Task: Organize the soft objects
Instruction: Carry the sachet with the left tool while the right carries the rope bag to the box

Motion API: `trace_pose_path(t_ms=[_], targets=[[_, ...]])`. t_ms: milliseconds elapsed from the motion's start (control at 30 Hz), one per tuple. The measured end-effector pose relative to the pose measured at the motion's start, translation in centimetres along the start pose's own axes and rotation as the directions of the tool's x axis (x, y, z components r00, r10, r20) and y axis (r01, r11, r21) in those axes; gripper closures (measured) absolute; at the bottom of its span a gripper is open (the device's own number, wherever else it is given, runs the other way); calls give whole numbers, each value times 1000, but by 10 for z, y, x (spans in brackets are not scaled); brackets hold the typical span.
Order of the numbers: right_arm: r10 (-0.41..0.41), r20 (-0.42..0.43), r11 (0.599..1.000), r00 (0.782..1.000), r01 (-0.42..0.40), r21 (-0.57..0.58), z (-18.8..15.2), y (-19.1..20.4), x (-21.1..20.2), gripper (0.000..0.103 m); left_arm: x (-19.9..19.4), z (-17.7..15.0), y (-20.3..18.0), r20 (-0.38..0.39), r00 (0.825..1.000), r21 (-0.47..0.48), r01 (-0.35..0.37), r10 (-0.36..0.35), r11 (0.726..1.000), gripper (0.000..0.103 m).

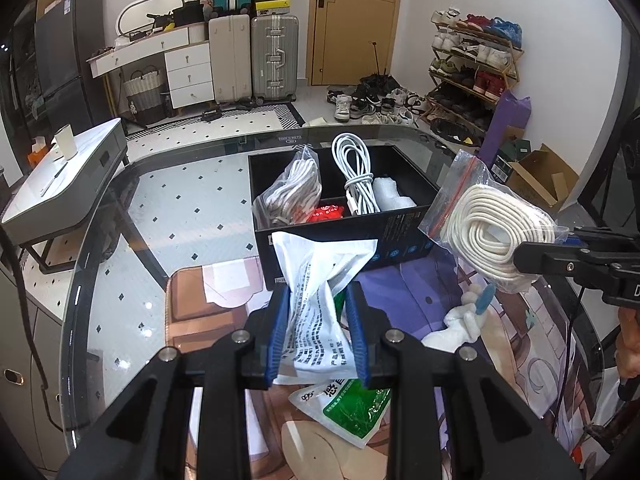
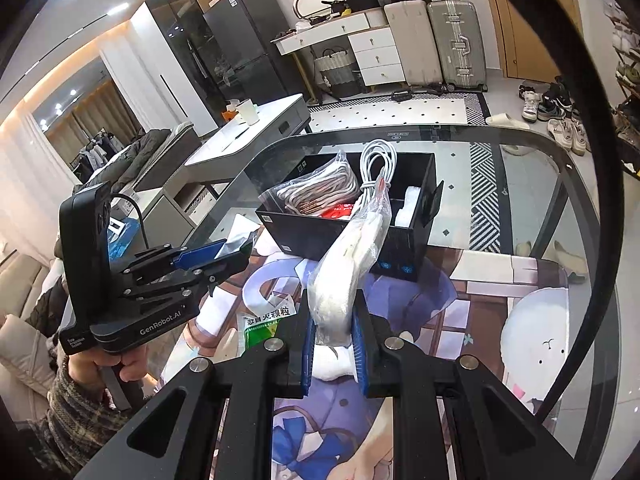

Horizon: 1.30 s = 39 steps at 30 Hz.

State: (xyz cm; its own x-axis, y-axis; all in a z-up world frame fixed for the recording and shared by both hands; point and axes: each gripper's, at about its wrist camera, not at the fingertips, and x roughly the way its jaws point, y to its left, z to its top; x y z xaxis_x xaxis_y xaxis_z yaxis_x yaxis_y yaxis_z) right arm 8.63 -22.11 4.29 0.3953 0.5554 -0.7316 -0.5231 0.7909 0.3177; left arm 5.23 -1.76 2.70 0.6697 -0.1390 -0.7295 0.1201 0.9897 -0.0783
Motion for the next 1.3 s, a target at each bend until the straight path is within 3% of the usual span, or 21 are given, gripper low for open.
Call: trace_pose_path(t_ms=[1300], targets=[[18, 78, 1000, 997, -16, -26, 46, 1, -20, 88, -17, 42, 1, 84, 996, 9, 0, -1, 1000, 77]])
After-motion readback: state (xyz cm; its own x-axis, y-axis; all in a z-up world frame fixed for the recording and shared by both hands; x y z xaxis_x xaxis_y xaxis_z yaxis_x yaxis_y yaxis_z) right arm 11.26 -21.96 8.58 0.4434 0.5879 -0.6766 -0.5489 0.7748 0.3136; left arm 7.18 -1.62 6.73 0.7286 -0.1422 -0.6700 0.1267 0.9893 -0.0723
